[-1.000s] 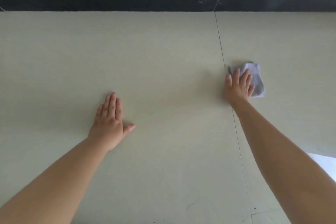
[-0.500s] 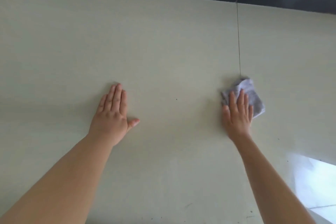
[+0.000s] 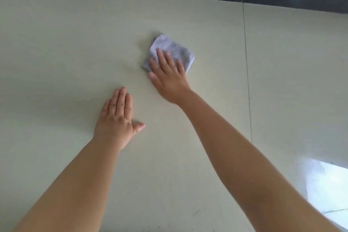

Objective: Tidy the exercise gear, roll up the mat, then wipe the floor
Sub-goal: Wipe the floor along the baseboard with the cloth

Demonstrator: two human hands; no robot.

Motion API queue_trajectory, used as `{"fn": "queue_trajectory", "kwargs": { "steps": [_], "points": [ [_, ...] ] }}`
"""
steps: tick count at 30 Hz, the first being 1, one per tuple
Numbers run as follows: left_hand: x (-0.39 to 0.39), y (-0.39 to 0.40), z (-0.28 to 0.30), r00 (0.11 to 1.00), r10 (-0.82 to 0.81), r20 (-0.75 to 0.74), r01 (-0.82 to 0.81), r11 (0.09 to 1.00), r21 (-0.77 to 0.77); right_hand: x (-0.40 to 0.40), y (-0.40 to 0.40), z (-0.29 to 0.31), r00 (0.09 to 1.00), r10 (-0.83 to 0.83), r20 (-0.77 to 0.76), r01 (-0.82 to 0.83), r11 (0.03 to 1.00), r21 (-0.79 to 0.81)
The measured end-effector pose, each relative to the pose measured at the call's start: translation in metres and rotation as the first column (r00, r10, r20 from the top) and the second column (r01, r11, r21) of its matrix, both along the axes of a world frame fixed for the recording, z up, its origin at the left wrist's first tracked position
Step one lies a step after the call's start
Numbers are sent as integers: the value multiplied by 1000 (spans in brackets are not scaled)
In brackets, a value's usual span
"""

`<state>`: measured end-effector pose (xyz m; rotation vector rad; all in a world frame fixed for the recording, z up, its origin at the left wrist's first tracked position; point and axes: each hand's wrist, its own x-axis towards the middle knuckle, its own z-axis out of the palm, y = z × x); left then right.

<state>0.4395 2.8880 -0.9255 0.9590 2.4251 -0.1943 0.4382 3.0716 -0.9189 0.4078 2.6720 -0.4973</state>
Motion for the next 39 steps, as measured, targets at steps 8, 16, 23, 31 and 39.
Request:
{"fn": "queue_trajectory", "kwargs": {
  "steps": [8, 16, 23, 31, 39],
  "points": [
    [2, 17, 26, 993, 108, 36, -101, 982, -158, 247, 0, 7, 887, -437, 145, 440, 898, 15],
    [28, 34, 65, 998, -60, -2, 58, 969, -239, 185, 96, 19, 579, -812, 73, 815, 580, -11],
    [31, 26, 94, 991, -130, 25, 131, 940, -315, 139, 14, 18, 908, -398, 131, 407, 912, -46],
    [44, 23, 75, 981, -140, 131, 163, 968, -189, 304, -66, 20, 928, -314, 200, 324, 946, -18],
    [58, 28, 51, 963, -179, 200, 212, 964, -160, 264, -2, 29, 597, -764, 243, 790, 613, -14]
  ]
}}
